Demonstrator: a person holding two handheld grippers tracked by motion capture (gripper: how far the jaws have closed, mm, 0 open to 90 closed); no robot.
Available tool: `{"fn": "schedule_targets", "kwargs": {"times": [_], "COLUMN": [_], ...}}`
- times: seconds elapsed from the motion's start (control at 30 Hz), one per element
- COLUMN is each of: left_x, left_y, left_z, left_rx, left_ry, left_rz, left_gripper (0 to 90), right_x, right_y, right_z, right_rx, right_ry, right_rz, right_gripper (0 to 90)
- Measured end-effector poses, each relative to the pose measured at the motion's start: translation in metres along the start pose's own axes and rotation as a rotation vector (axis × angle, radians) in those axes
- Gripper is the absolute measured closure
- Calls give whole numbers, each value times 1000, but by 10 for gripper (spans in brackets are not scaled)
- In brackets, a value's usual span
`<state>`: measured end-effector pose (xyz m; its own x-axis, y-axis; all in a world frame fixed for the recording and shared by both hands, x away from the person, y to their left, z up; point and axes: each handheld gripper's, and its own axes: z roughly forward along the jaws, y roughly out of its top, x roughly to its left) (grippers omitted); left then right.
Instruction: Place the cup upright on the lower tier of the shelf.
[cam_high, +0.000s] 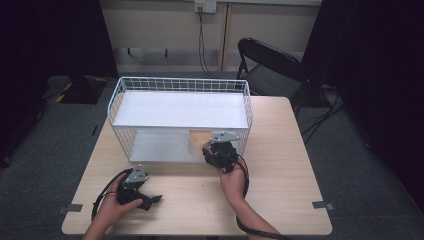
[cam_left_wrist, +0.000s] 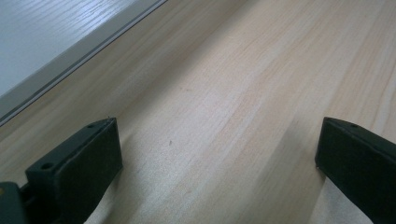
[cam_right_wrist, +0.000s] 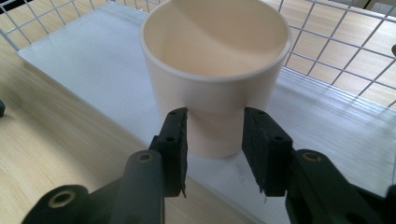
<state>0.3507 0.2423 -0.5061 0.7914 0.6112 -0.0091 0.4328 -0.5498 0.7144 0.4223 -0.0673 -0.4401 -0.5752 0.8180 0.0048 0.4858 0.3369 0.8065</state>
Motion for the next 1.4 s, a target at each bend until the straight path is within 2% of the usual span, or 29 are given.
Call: {"fn": "schedule_targets", "kwargs": {"times": [0.07,0.23,0.43,0.53,0.63,0.93,1.07,1.4], "left_x": [0,0,0,0,0,0,0,0], "left_y": [0,0,0,0,0,0,0,0], "left_z": [0,0,0,0,0,0,0,0], "left_rx": [0,0,0,0,0,0,0,0], "left_ry": [0,0,0,0,-2,0,0,0], "left_rz": [0,0,0,0,-2,0,0,0], "left_gripper": [0,0,0,0,0,0,0,0], "right_x": [0,-3,-3,-3,-3,3,3,-8], "right_y": [0,-1,-2,-2,-2,-5,-9,-25], "right_z": [0,-4,-10,-12,-14,-23,-27,-38], "right_rx": [4,2,-7,-20,-22,-41,-45,-21], "right_ry": [0,39,87,96,127,180,200,252], "right_rz": [2,19,-1,-13,-24,-72,-77,-114], "right_gripper": [564,437,279,224,187,156,154,155]}}
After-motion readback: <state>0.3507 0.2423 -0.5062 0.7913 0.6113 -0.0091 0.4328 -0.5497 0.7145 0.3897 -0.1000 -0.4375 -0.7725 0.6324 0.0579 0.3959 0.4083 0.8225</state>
